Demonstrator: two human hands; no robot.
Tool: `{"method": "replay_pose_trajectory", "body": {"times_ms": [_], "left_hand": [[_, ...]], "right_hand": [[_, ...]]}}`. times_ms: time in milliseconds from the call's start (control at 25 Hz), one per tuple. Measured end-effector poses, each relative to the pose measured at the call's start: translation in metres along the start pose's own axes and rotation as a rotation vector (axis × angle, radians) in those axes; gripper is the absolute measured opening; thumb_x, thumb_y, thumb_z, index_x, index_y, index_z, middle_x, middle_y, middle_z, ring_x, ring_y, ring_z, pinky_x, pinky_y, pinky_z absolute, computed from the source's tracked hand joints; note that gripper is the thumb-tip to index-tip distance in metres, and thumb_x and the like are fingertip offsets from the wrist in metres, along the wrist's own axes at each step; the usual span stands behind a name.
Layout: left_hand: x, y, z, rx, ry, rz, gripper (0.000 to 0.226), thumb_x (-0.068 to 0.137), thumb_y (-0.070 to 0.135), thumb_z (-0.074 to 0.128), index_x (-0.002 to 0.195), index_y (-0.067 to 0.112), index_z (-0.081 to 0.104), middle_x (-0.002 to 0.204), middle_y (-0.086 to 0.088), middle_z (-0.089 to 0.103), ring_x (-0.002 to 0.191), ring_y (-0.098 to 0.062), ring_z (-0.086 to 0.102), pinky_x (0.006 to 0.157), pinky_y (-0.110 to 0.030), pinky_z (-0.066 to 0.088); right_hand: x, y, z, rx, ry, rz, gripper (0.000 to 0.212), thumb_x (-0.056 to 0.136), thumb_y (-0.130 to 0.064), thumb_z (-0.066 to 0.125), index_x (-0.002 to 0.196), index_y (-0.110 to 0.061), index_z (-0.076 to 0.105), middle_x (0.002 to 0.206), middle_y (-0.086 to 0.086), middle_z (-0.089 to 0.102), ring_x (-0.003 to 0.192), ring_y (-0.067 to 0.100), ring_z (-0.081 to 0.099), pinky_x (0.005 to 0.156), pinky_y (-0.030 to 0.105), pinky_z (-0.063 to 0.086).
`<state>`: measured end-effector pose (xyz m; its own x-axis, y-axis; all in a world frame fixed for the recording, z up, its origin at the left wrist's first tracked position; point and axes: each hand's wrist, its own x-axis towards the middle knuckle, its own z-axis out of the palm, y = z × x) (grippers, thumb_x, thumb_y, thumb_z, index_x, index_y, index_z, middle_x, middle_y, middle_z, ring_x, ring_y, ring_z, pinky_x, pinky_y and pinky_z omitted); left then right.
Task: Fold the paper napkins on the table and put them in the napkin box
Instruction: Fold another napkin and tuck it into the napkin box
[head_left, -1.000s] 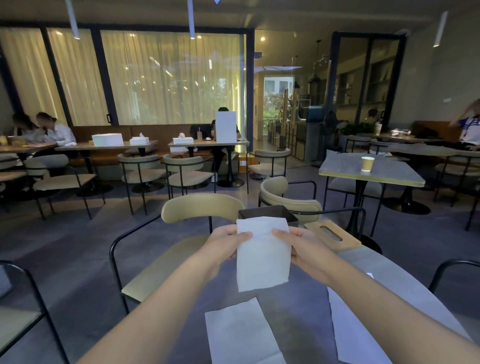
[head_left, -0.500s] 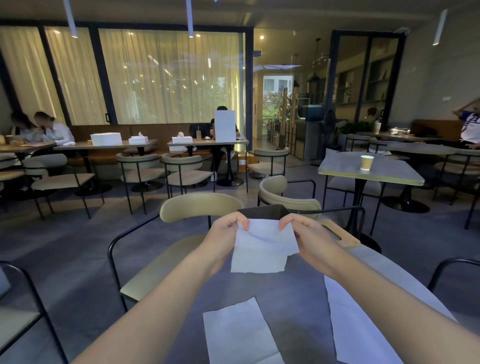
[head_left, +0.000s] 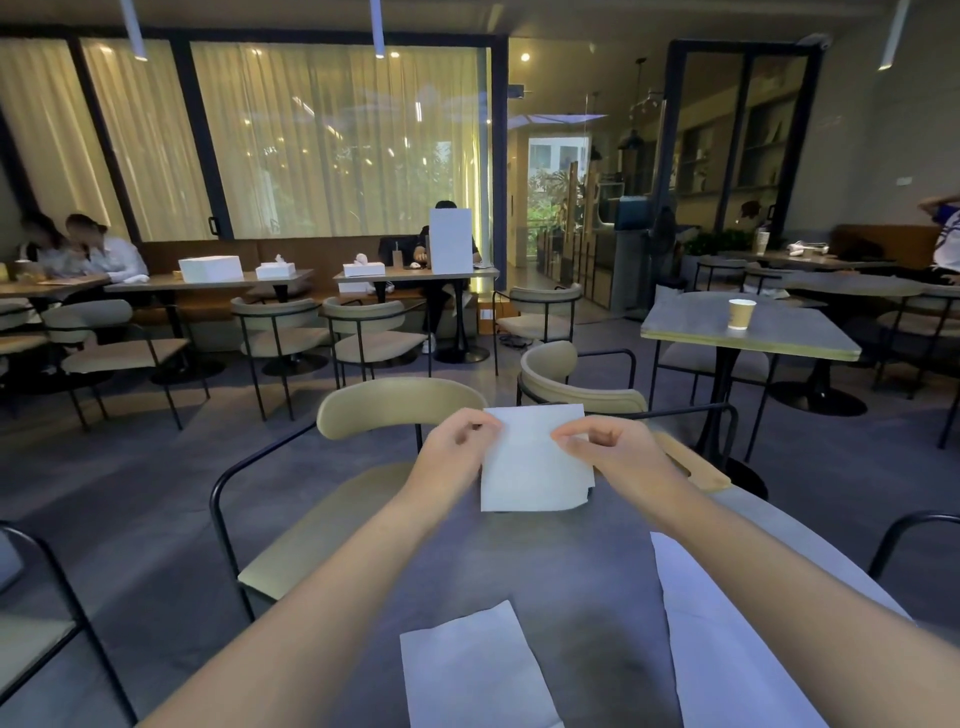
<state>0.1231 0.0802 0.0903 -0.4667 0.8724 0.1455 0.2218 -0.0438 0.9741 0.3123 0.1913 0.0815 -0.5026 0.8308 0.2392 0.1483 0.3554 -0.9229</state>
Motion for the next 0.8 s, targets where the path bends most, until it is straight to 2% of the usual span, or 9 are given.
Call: {"method": "replay_pose_trajectory", "body": {"times_ms": [120, 200, 280, 360, 440, 560, 640, 720, 800], "left_hand": [[0.016, -0.015, 0.005, 0.273, 0.023, 0.105, 0.009, 0.093, 0.013, 0.068, 0.095, 0.017, 0.075, 0.077, -0.006, 0.058, 0.075, -0.015, 0.054, 0.072, -0.027, 0.041], [0.029, -0.018, 0.009, 0.37, 0.066, 0.125, 0.01, 0.092, 0.014, 0.068, 0.091, 0.021, 0.076, 0.083, -0.008, 0.07, 0.082, -0.017, 0.061, 0.07, -0.022, 0.043], [0.043, -0.016, 0.012, 0.43, 0.082, 0.12, 0.014, 0.091, 0.016, 0.067, 0.086, 0.027, 0.075, 0.089, -0.004, 0.074, 0.089, -0.018, 0.065, 0.07, -0.022, 0.046], [0.059, -0.015, 0.015, 0.52, 0.065, 0.109, 0.017, 0.091, 0.019, 0.064, 0.085, 0.032, 0.073, 0.086, 0.003, 0.072, 0.091, -0.019, 0.065, 0.074, -0.029, 0.051], [0.073, -0.016, 0.02, 0.638, 0.022, 0.096, 0.018, 0.092, 0.02, 0.058, 0.086, 0.029, 0.073, 0.086, 0.007, 0.072, 0.094, -0.02, 0.064, 0.082, -0.035, 0.056], [0.088, -0.024, 0.028, 0.843, -0.004, 0.12, 0.026, 0.089, 0.021, 0.044, 0.065, 0.016, 0.052, 0.062, 0.002, 0.057, 0.078, -0.028, 0.048, 0.09, -0.045, 0.053], [0.094, -0.029, 0.031, 0.936, -0.025, 0.15, 0.032, 0.093, 0.022, 0.039, 0.062, 0.017, 0.04, 0.062, -0.001, 0.05, 0.078, -0.028, 0.037, 0.089, -0.044, 0.048], [0.094, -0.028, 0.033, 1.037, -0.041, 0.165, 0.039, 0.101, 0.028, 0.04, 0.063, 0.02, 0.048, 0.073, -0.003, 0.057, 0.088, -0.03, 0.041, 0.083, -0.04, 0.042], [0.095, -0.029, 0.033, 1.122, -0.043, 0.202, 0.039, 0.104, 0.039, 0.041, 0.084, 0.024, 0.071, 0.096, -0.004, 0.062, 0.102, -0.031, 0.044, 0.09, -0.04, 0.04]], "right_hand": [[0.026, 0.01, -0.002, -0.097, 0.006, -0.022, 0.016, 0.094, -0.025, 0.074, 0.086, -0.034, 0.084, 0.113, 0.031, 0.07, 0.085, 0.029, 0.06, 0.078, 0.035, 0.045], [0.047, 0.015, -0.001, -0.173, 0.032, -0.037, 0.024, 0.095, -0.022, 0.074, 0.079, -0.038, 0.081, 0.099, 0.027, 0.073, 0.081, 0.026, 0.059, 0.074, 0.03, 0.044], [0.066, 0.018, 0.0, -0.193, 0.088, -0.033, 0.03, 0.095, -0.015, 0.074, 0.075, -0.038, 0.076, 0.085, 0.012, 0.074, 0.084, 0.018, 0.062, 0.075, 0.028, 0.048], [0.087, 0.027, -0.001, -0.234, 0.126, -0.017, 0.035, 0.094, -0.012, 0.073, 0.072, -0.039, 0.073, 0.093, 0.001, 0.076, 0.095, 0.019, 0.069, 0.084, 0.034, 0.056], [0.103, 0.038, -0.002, -0.324, 0.13, 0.007, 0.035, 0.094, -0.012, 0.071, 0.073, -0.04, 0.072, 0.1, -0.001, 0.077, 0.102, 0.021, 0.071, 0.086, 0.036, 0.057], [0.114, 0.048, -0.002, -0.449, 0.116, 0.046, 0.024, 0.095, -0.017, 0.067, 0.082, -0.034, 0.077, 0.096, -0.008, 0.075, 0.105, 0.019, 0.071, 0.09, 0.036, 0.057], [0.117, 0.051, 0.0, -0.536, 0.097, 0.059, 0.024, 0.094, -0.021, 0.064, 0.083, -0.035, 0.08, 0.091, -0.012, 0.075, 0.104, 0.019, 0.07, 0.096, 0.041, 0.056], [0.118, 0.053, 0.003, -0.623, 0.07, 0.071, 0.025, 0.092, -0.026, 0.065, 0.075, -0.041, 0.077, 0.088, -0.014, 0.078, 0.105, 0.02, 0.068, 0.101, 0.045, 0.052], [0.117, 0.053, 0.005, -0.689, 0.064, 0.044, 0.025, 0.091, -0.028, 0.068, 0.073, -0.041, 0.078, 0.089, -0.013, 0.075, 0.107, 0.023, 0.062, 0.099, 0.045, 0.051]]}}
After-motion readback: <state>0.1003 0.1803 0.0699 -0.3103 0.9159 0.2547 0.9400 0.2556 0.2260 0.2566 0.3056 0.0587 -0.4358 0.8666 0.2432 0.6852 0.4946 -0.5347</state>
